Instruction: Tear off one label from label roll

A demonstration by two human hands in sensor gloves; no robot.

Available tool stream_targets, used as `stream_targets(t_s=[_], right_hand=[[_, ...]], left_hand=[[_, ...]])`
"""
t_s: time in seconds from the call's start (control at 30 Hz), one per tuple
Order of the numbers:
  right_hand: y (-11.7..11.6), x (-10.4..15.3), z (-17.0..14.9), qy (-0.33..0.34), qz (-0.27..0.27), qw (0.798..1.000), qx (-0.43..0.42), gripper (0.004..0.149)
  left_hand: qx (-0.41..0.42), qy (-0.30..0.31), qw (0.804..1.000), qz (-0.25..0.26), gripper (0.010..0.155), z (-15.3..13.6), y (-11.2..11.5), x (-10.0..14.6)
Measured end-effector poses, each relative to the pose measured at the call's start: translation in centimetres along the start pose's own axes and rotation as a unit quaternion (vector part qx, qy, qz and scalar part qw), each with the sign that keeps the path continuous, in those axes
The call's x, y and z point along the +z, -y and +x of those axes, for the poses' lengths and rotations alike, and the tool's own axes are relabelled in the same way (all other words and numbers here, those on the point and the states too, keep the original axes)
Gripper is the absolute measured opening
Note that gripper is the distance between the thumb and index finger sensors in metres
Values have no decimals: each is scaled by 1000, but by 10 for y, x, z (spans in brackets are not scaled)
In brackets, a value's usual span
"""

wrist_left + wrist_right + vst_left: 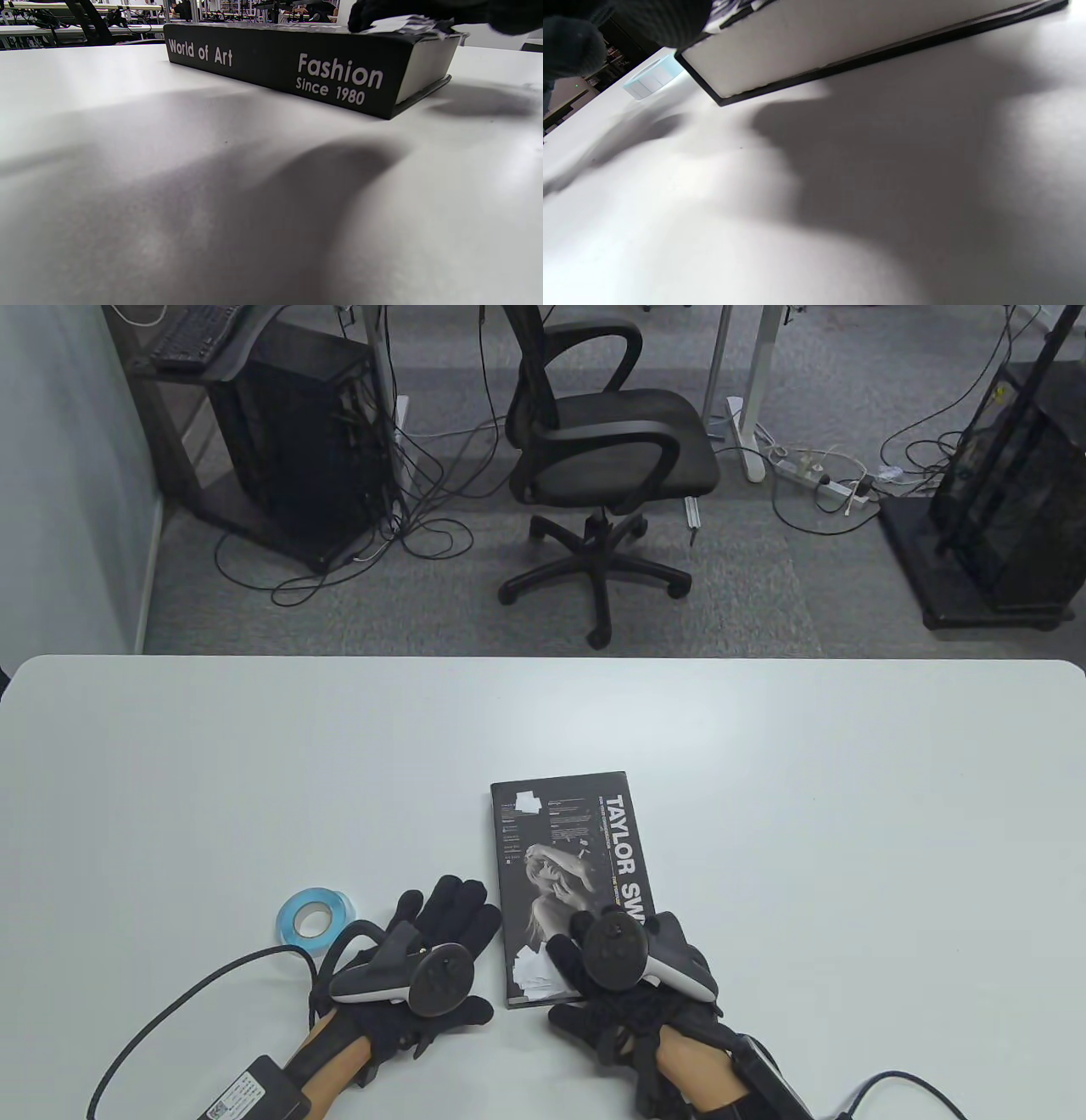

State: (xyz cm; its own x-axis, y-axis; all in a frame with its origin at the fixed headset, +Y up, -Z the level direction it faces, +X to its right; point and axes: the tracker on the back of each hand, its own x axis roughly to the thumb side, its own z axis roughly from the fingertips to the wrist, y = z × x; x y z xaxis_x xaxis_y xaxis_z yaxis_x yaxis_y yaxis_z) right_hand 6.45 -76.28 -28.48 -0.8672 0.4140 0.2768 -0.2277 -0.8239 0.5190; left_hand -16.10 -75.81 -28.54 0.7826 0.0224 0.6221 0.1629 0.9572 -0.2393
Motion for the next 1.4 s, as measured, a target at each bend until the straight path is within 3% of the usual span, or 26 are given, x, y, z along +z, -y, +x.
stream_targets(t_s=[0.43, 0.63, 0.87, 1.17, 1.4], right_hand=[[-13, -27, 19, -5, -49, 996, 76, 79], [-13, -26, 17, 5, -44, 997, 67, 80], [6, -11, 10, 33, -82, 996, 14, 81], [38, 13, -32, 10, -145, 988, -60, 80], [52, 20, -57, -10, -168, 981, -100, 79]], left_hand=[[0, -1, 1000, 3, 96, -2, -1, 2], [5, -6, 1000, 3, 96, -4, 1, 4], [9, -26, 1000, 14, 96, -12, -4, 12], [4, -112, 992, 65, 96, -51, -26, 41], [26, -212, 973, 85, 89, -95, -41, 76]])
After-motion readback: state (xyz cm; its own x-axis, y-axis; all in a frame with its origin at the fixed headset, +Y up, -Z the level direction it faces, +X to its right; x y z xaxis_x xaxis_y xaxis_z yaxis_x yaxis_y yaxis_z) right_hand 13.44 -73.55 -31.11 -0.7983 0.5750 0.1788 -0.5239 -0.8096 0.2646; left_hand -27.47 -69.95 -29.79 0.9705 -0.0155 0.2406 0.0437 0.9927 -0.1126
